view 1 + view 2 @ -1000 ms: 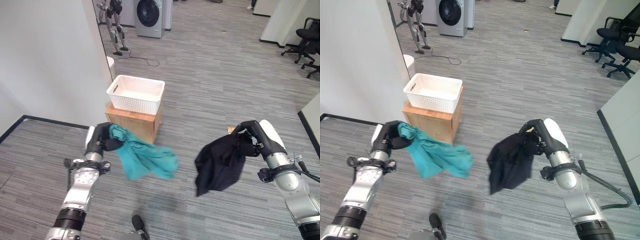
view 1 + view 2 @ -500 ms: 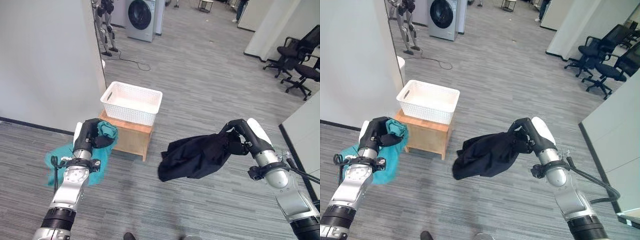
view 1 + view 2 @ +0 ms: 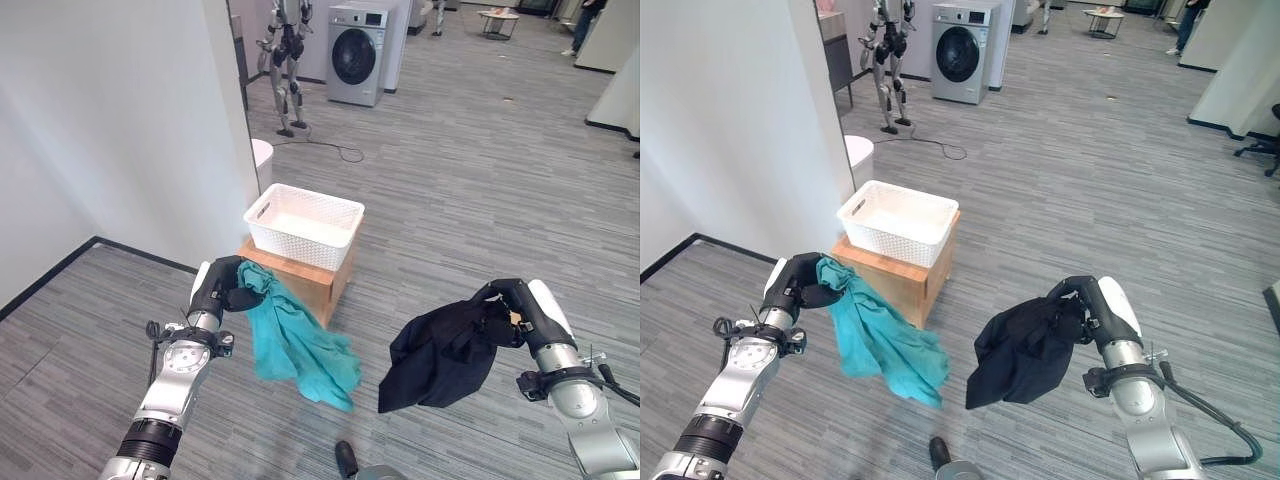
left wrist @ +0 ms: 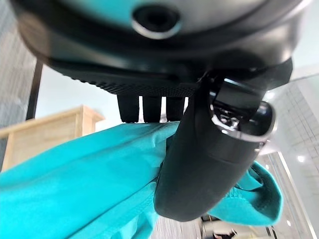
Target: Pick up bed clothes into laundry basket.
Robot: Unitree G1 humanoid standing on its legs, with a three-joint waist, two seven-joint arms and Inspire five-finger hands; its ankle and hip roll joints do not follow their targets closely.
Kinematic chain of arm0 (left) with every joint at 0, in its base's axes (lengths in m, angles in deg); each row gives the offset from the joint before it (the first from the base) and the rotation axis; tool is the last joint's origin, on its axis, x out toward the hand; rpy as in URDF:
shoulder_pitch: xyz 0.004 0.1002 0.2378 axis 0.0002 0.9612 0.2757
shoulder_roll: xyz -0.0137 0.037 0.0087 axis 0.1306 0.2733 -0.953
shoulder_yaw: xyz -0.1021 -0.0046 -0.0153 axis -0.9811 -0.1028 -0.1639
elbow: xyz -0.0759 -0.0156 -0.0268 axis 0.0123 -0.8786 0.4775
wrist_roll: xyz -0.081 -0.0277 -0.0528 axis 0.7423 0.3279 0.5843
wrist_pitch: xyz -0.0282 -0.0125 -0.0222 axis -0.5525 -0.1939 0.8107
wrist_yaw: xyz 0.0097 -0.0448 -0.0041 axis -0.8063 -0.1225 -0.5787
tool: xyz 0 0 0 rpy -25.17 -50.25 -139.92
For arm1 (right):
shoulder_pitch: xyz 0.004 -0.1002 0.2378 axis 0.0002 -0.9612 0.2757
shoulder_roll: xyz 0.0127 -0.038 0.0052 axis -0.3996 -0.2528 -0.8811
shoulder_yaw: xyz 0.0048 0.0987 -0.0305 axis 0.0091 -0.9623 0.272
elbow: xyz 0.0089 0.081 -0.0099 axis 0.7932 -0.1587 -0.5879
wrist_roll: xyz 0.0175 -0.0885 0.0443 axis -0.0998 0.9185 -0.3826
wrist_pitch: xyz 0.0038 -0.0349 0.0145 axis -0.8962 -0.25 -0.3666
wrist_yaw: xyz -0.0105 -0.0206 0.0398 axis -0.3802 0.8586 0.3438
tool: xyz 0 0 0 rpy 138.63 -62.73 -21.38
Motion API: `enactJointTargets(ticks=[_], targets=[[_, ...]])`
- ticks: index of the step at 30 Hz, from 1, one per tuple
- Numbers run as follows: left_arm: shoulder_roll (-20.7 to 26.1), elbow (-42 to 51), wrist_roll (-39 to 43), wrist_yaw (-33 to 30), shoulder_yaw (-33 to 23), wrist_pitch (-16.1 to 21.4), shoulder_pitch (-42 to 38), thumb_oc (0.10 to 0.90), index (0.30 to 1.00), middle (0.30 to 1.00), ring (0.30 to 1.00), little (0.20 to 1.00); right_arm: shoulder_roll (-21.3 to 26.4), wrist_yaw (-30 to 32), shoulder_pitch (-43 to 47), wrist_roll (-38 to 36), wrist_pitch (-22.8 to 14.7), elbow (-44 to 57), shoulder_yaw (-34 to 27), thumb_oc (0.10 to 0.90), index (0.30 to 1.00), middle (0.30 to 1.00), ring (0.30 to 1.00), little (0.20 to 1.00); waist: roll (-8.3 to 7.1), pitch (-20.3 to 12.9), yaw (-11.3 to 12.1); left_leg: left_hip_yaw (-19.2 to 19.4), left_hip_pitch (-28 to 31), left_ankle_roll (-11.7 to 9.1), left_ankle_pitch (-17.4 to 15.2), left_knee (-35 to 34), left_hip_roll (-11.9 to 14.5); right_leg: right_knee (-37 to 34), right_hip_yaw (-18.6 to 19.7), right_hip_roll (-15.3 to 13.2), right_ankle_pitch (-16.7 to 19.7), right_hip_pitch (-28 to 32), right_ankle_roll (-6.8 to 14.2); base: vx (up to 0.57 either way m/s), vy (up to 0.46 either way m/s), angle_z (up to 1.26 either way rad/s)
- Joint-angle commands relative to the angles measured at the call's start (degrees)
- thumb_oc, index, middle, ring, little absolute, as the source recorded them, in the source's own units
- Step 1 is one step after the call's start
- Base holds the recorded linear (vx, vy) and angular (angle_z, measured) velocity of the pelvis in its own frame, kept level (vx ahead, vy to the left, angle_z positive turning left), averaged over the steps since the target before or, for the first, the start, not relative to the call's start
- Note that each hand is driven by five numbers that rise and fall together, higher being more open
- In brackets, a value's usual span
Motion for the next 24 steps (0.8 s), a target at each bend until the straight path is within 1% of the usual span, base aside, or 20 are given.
enactJointTargets(ticks=[1,2,3,4,5,6,7,8,12,13,15,17,18,20,21,23,24], targets=[[3.6,5.88,0.35,-0.93,-0.22,6.93,-6.95,0.4,0.3,0.3,0.3,0.3,1.74,3.92,6.51,-2.59,-4.27,2.18,-5.59,0.4,0.3,0.3,0.3,0.3,-0.37,-4.68,0.25,1.49,2.82,0.75,-9.29,0.57,-2.56,0.39,0.92,-2.45,-6.77,2.1,0.55,0.04,-0.012,0.06],[3.53,5.88,0.44,-1.05,-0.28,6.93,-6.94,0.4,0.3,0.3,0.3,0.3,1.86,3.9,6.54,-2.73,-4.34,2.03,-5.44,0.4,0.3,0.3,0.3,0.3,-0.33,-4.71,0.28,1.5,2.85,0.73,-9.24,0.57,-2.57,0.4,0.83,-2.39,-6.84,2.22,0.45,0.02,0.0,0.1],[-1.29,-21.78,5.51,-5.96,-1.8,5.29,-3.05,0.4,0.3,0.3,0.3,0.3,-13.68,12.65,4.92,-15.38,-1.56,-26.09,-3.62,0.4,0.3,0.3,0.3,0.3,3.6,-0.7,6.47,-0.23,4.5,-1.77,-8.92,0.57,2.15,9.86,-13.3,-7.71,-7.63,-1.91,3.69,-0.02,0.018,0.08],[-1.45,-22.04,5.02,-5.87,-1.76,5.14,-3.34,0.4,0.3,0.3,0.3,0.3,-13.5,12.84,5.07,-15.22,-1.53,-26.99,-3.36,0.4,0.3,0.3,0.3,0.3,3.41,-1.11,6.58,-0.54,4.25,-1.63,-8.94,0.57,1.6,8.65,-12.6,-6.99,-8.2,-0.72,3.16,-0.04,0.017,0.09],[-1.43,-22.05,5.01,-5.87,-1.79,5.15,-3.37,0.4,0.3,0.3,0.3,0.3,-13.51,12.84,5.14,-15.23,-1.56,-27.04,-3.34,0.4,0.3,0.3,0.3,0.3,3.35,-1.14,6.6,-0.5,4.09,-1.64,-8.72,0.57,1.58,8.45,-12.57,-6.98,-7.93,-0.81,3.08,-0.08,0.026,0.06],[-1.48,-21.81,4.21,-6.12,-1.37,4.89,-4.19,0.4,0.3,0.3,0.3,0.3,-13.31,13.17,5.48,-15.25,-1.58,-27.75,-3.04,0.4,0.3,0.3,0.3,0.3,3.32,-1.44,6.6,-1.06,3.97,-1.55,-8.86,0.57,1.14,7.3,-11.72,-6.58,-8.04,-0.12,2.8,-0.05,0.004,0.06],[-1.47,-21.81,4.2,-6.14,-1.4,4.88,-4.24,0.4,0.3,0.3,0.3,0.3,-13.31,13.17,5.56,-15.27,-1.6,-27.8,-3.03,0.4,0.3,0.3,0.3,0.3,3.27,-1.48,6.63,-1.02,3.77,-1.56,-8.62,0.57,1.13,7.12,-11.68,-6.58,-7.75,-0.26,2.72,-0.07,-0.001,0.07],[-1.14,-20.06,3.23,-6.17,-1.25,4.71,-4.65,0.4,0.3,0.3,0.3,0.3,-12.82,13.07,6.21,-15.0,-1.42,-26.67,-2.28,0.4,0.3,0.3,0.3,0.3,3.18,-2.2,6.89,-1.09,3.7,-1.55,-8.38,0.57,0.93,5.14,-10.97,-6.55,-7.15,0.53,2.4,-0.04,-0.013,0.11],[-1.17,-17.47,2.43,-6.35,-0.99,4.86,-5.19,0.4,0.3,0.3,0.3,0.3,-12.01,12.73,6.8,-13.89,-1.35,-25.4,-1.57,0.4,0.3,0.3,0.3,0.3,3.07,-3.69,7.41,-1.45,3.23,-1.67,-7.77,0.57,0.9,2.37,-12.23,-7.03,-6.74,2.59,2.37,-0.02,-0.037,0.12],[-1.17,-17.43,2.42,-6.35,-1.01,4.84,-5.16,0.4,0.3,0.3,0.3,0.3,-12.01,12.73,6.8,-13.88,-1.33,-25.39,-1.56,0.4,0.3,0.3,0.3,0.3,3.06,-3.7,7.36,-1.5,3.23,-1.67,-7.76,0.57,0.9,2.34,-12.28,-7.05,-6.73,2.63,2.38,-0.01,-0.074,0.31],[-0.57,-15.22,2.21,-6.95,-1.36,5.09,-5.73,0.4,0.3,0.3,0.3,0.3,-11.57,12.28,7.63,-12.13,-1.25,-21.41,-0.73,0.4,0.3,0.3,0.3,0.3,3.48,-3.35,7.62,-2.13,3.74,-1.72,-7.63,0.57,1.31,5.37,-12.38,-6.67,-8.11,2.08,2.18,-0.01,-0.081,0.18],[-0.25,-14.91,2.03,-7.5,-1.34,5.33,-6.5,0.4,0.3,0.3,0.3,0.3,-11.32,12.28,8.26,-11.74,-1.46,-20.46,-0.34,0.4,0.3,0.3,0.3,0.3,3.56,-3.15,7.74,-2.24,3.4,-1.79,-7.17,0.57,1.53,6.65,-12.4,-6.4,-8.3,1.27,1.89,-0.01,-0.103,0.05],[0.58,-12.81,1.12,-8.3,-1.72,6.15,-7.76,0.4,0.3,0.3,0.3,0.3,-9.67,11.58,9.96,-11.19,-2.6,-19.13,0.73,0.4,0.3,0.3,0.3,0.3,3.63,-2.89,8.21,-2.52,3.49,-2.15,-6.99,0.57,1.91,6.44,-13.45,-5.94,-9.46,1.9,1.42,-0.01,-0.197,0.1],[1.01,-10.09,0.3,-8.44,-1.89,6.7,-7.82,0.4,0.3,0.3,0.3,0.3,-7.36,10.36,11.6,-10.2,-3.89,-17.45,2.01,0.4,0.3,0.3,0.3,0.3,3.56,-2.9,8.92,-2.98,3.28,-2.98,-6.08,0.57,2.67,5.48,-14.65,-5.33,-9.91,2.91,0.86,0.01,-0.186,0.1],[1.0,-10.02,0.27,-8.44,-1.98,6.66,-7.8,0.4,0.3,0.3,0.3,0.3,-7.33,10.35,11.7,-10.21,-3.92,-17.51,2.06,0.4,0.3,0.3,0.3,0.3,3.57,-2.99,8.86,-2.99,3.01,-3.0,-5.81,0.57,2.7,5.32,-14.67,-5.29,-9.61,2.72,0.76,0.03,-0.151,0.12],[1.6,-8.45,-0.05,-7.98,-2.17,7.34,-7.86,0.4,0.3,0.3,0.3,0.3,-4.24,8.57,13.6,-8.46,-5.38,-14.57,3.21,0.4,0.3,0.3,0.3,0.3,3.5,-3.21,9.81,-3.14,2.55,-4.51,-4.42,0.57,4.23,4.03,-16.55,-4.86,-9.73,3.76,0.42,0.03,-0.235,0.23],[2.66,-7.48,-0.27,-7.63,-2.38,7.89,-8.14,0.4,0.3,0.3,0.3,0.3,-0.81,7.48,16.29,-6.88,-6.65,-11.86,4.3,0.4,0.3,0.3,0.3,0.3,3.4,-3.77,10.57,-2.75,2.57,-5.66,-3.43,0.57,5.79,1.8,-17.9,-4.22,-9.96,5.24,0.27,0.04,-0.238,0.25]])
